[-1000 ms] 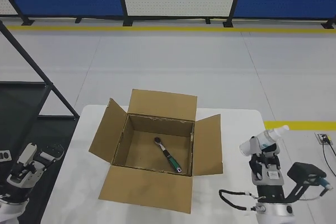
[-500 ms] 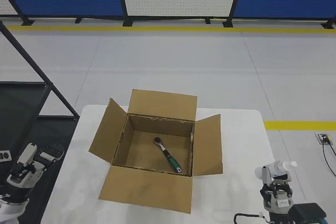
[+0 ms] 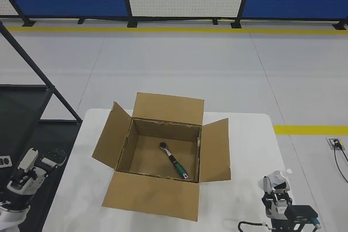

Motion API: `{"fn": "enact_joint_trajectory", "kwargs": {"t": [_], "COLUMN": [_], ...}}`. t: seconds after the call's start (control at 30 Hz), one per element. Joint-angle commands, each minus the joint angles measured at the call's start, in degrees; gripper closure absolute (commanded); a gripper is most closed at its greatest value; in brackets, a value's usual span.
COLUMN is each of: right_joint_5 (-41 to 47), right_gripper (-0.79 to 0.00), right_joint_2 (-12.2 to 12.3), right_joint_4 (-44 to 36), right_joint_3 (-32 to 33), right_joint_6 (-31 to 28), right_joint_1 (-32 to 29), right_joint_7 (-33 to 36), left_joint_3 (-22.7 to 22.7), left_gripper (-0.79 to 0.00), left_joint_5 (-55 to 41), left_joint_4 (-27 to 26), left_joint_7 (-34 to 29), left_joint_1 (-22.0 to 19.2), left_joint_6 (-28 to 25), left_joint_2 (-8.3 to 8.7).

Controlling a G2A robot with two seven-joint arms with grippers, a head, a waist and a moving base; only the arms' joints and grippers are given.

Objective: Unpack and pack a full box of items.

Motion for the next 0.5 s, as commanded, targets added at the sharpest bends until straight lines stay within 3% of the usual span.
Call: {"fn": "enact_joint_trajectory", "kwargs": {"t": [0.0,0.2,0.27,0.47], "right_joint_5": [0.0,-0.2,-4.9,-13.6], "right_gripper": [0.000,0.000,0.000,0.000], "right_joint_2": [0.0,0.0,0.3,0.4], "right_joint_4": [0.0,0.0,0.1,9.5], "right_joint_3": [0.0,0.0,-1.0,-6.3], "right_joint_6": [0.0,0.1,0.5,2.6], "right_joint_1": [0.0,0.0,0.7,5.3], "right_joint_7": [0.0,0.2,1.4,-4.0], "left_joint_3": [0.0,0.0,0.0,0.0], "left_gripper": [-0.785,-0.785,-0.785,-0.785], "left_joint_5": [0.0,0.0,0.0,0.0], "left_joint_4": [0.0,0.0,0.0,0.0], "left_joint_7": [0.0,0.0,0.0,0.0], "left_joint_1": [0.0,0.0,0.0,0.0], "left_joint_6": [0.0,0.0,0.0,0.0], "left_joint_2": [0.00,0.00,0.00,0.00]}}
